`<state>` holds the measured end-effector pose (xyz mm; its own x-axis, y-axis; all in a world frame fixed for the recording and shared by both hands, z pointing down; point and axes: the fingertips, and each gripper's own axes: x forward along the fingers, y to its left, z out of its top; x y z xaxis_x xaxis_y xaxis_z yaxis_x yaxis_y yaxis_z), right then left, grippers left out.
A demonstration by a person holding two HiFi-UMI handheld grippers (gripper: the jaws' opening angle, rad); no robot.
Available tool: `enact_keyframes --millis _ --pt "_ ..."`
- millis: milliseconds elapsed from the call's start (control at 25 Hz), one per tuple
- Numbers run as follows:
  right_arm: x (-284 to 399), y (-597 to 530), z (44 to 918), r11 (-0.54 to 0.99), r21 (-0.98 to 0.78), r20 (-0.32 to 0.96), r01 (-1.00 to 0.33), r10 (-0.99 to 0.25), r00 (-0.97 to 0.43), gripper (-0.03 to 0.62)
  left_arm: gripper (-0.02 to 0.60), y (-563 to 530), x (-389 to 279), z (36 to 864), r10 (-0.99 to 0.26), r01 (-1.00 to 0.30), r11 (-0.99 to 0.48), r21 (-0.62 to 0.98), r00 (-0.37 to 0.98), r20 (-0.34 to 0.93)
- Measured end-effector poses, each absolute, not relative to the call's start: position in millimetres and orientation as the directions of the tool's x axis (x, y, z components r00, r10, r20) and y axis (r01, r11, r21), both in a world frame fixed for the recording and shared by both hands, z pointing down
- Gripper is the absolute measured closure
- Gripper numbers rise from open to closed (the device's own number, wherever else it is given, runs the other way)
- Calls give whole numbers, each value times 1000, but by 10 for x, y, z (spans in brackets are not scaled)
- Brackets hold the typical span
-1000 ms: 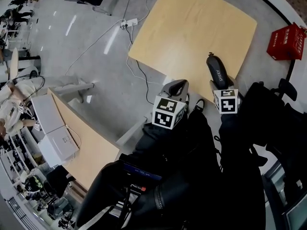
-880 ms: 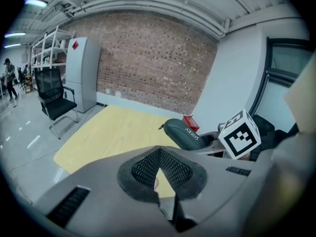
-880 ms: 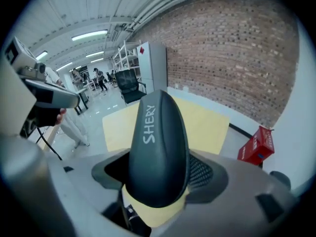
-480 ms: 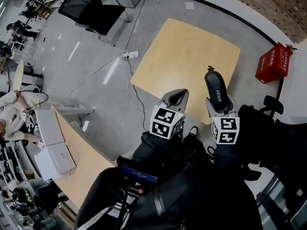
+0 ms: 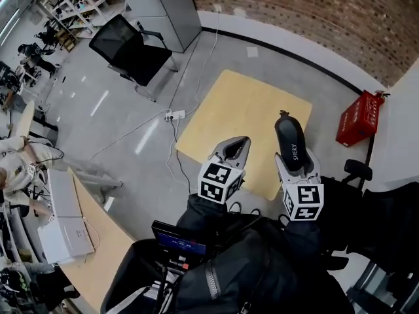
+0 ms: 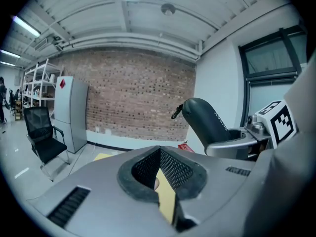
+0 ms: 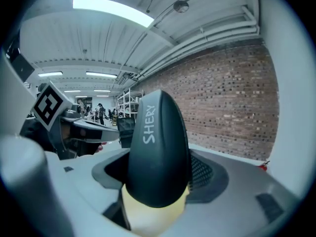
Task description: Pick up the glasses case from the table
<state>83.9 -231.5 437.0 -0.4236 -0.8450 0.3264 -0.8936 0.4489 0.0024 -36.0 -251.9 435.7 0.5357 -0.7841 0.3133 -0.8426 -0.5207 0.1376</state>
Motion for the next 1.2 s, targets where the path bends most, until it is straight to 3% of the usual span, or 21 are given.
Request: enact_keyframes --millis 680,1200 --pt "787 -2395 3477 480 70 67 -874 -877 -476 256 581 -2721 -320 3719 -824 -843 -534 64 535 187" --pt "805 -2394 3375 477 71 13 -876 -879 -478 256 581 -2741 -280 3653 -822 -837 -544 48 544 168"
